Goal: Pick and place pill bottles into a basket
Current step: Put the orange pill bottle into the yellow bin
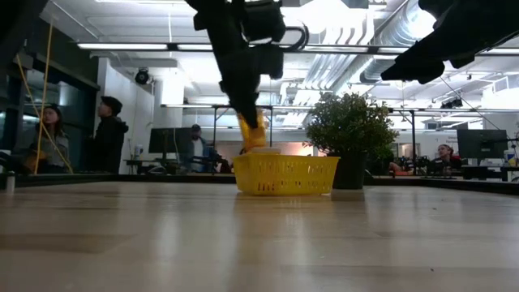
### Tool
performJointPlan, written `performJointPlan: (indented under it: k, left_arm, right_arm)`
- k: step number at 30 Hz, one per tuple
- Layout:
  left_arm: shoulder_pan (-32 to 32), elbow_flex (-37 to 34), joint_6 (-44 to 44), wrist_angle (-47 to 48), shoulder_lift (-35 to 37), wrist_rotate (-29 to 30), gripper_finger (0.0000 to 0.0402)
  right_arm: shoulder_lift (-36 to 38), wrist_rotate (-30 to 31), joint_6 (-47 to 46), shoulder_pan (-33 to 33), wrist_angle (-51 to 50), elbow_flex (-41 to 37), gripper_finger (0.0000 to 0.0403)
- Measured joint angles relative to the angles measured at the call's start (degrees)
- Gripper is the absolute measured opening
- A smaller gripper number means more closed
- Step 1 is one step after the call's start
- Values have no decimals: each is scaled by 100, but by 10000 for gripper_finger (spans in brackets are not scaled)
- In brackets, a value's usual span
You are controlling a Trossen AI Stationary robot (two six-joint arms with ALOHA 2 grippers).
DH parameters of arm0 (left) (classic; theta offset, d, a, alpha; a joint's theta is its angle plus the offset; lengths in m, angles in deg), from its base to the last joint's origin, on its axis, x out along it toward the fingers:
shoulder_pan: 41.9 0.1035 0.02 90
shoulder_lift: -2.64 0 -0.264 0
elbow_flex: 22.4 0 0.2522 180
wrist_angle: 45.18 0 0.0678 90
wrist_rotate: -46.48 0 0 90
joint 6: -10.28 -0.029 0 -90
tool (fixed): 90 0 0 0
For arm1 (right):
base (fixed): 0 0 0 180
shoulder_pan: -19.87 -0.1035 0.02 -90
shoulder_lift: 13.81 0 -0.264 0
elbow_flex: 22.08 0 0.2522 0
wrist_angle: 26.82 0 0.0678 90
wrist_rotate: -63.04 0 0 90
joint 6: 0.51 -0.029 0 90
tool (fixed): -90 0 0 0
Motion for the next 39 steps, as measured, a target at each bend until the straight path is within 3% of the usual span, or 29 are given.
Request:
performJointPlan:
  k: [10,19,26,39]
  left_arm:
    - [35,-4,-29,-75,-93,-157,259]
    - [40,-4,-37,-127,-96,-199,235]
    - [37,-133,-37,-373,-96,-198,274]
    - [37,-419,-117,-457,-97,9,205]
  right_arm:
    - [0,-17,2,1,-47,0,268]
    - [0,-17,4,-1,-58,0,268]
    - [2,-20,4,-1,-83,0,268]
    - [1,-20,7,-1,-87,0,268]
